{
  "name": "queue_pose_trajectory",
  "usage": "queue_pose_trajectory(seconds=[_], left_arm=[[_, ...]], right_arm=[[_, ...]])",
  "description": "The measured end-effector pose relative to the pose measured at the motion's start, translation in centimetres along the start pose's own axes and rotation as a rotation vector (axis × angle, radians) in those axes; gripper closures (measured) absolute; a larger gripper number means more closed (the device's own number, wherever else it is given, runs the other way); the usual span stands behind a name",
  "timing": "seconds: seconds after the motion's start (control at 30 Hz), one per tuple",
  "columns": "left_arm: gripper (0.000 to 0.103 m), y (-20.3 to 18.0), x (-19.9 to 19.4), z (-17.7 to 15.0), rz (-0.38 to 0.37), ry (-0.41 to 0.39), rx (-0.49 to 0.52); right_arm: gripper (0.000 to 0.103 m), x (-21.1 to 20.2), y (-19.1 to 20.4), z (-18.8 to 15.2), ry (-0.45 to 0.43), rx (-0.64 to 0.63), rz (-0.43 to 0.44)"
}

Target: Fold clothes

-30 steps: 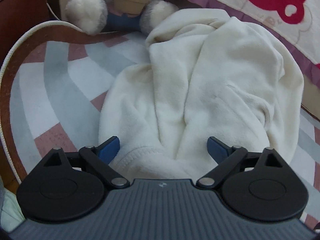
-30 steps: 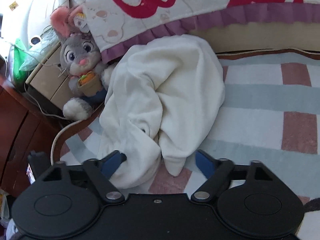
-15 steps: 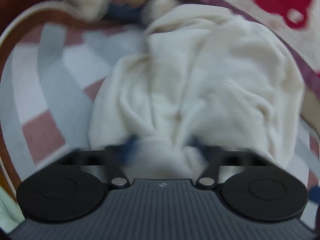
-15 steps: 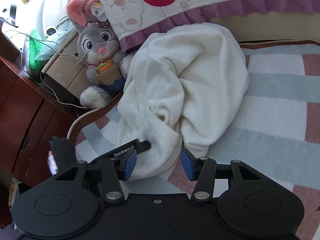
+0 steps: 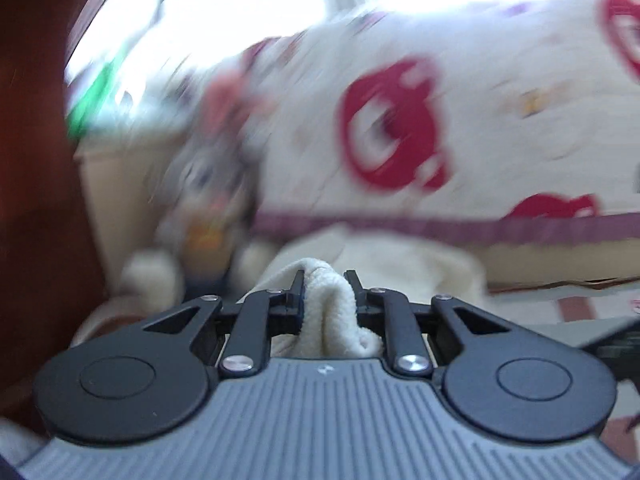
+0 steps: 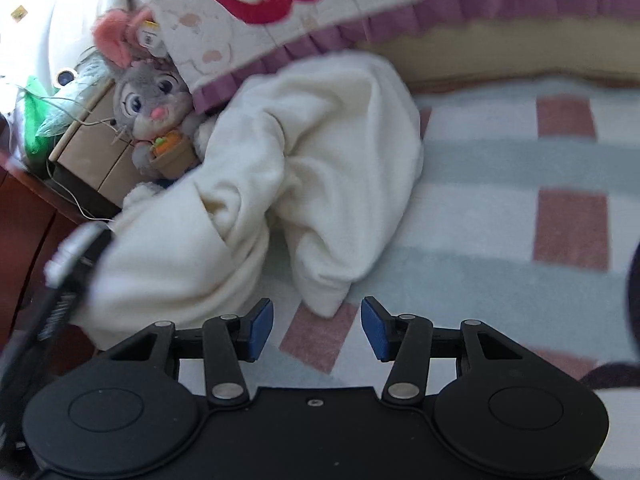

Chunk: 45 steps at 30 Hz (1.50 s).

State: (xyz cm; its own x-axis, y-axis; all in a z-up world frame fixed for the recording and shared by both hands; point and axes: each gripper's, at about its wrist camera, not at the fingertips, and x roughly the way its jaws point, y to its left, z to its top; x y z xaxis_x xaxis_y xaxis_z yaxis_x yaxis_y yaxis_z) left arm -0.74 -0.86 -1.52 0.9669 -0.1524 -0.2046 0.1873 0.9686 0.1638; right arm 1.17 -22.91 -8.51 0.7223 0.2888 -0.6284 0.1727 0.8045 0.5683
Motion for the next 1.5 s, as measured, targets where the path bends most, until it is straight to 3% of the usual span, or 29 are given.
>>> queue_pose_trajectory(seconds=[0.07, 0.23, 0.37, 0.43, 0.53, 0.63, 0.7, 0.73, 0.9, 1.0, 1.1, 1.23, 1.37, 1.43, 1.5], left_arm=[[0.087, -1.6, -1.4, 1.7, -0.101, -0.030, -0.008], [0.088, -4.4, -3.9, 4.2, -0.269, -0.055, -0.062], [0.088, -5.8, -6.7, 6.3, -0.342, -0.164, 0.009], [0.088, -6.0, -7.8, 8.1, -0.403, -0.172, -0.023], [0.089, -6.8, -10.6, 10.2, -0.504, -0.225, -0.047], [0.089, -7.4, -12.9, 11.9, -0.667, -0.263, -0.132], [0.088, -7.8, -14.3, 12.9, -0.788, -0.282, -0.202], [0.088, -8.2, -14.5, 13.0, -0.843, -0.256, -0.233], [0.077, -12.6, -9.3, 7.8, -1.032, 0.278, -0.317], [0.071, -14.1, -8.3, 2.8, -0.981, 0.475, -0.215], [0.069, -11.5, -6.5, -0.4, -0.935, 0.563, -0.304], [0.066, -6.3, -4.2, -0.6, -0.698, 0.544, -0.425], [0.053, -1.5, -1.3, -2.1, -0.510, 0.475, -0.554], [0.052, 0.1, 0.6, -3.2, -0.430, 0.484, -0.596], [0.052, 1.4, 2.8, -5.1, -0.411, 0.507, -0.700]], right_arm=[[0.048, -1.6, 0.0, 0.5, -0.036, -0.003, 0.018], [0.047, -6.7, -2.6, 2.3, -0.122, 0.147, 0.121], [0.046, -12.0, -3.5, 1.4, -0.182, 0.130, 0.087], [0.045, -14.5, -4.0, 0.7, -0.218, 0.116, 0.069], [0.045, -17.7, -5.6, -0.1, -0.270, 0.167, 0.108], [0.045, -20.8, -6.4, -0.3, -0.318, 0.176, 0.117], [0.044, -22.9, -6.4, -0.5, -0.346, 0.134, 0.065], [0.043, -23.9, -6.4, -0.7, -0.359, 0.112, 0.035], [0.040, -27.1, -7.6, -2.3, -0.381, 0.044, -0.139], [0.038, -26.9, -9.4, -3.6, -0.345, 0.099, -0.178], [0.038, -25.6, -10.1, -4.5, -0.287, 0.090, -0.194], [0.038, -22.5, -8.7, -5.9, -0.177, -0.031, -0.249], [0.034, -19.8, -6.8, -7.6, -0.090, -0.183, -0.305], [0.025, -19.1, -6.8, -8.2, -0.080, -0.215, -0.341], [0.024, -18.0, -7.6, -8.5, -0.046, -0.195, -0.360]])
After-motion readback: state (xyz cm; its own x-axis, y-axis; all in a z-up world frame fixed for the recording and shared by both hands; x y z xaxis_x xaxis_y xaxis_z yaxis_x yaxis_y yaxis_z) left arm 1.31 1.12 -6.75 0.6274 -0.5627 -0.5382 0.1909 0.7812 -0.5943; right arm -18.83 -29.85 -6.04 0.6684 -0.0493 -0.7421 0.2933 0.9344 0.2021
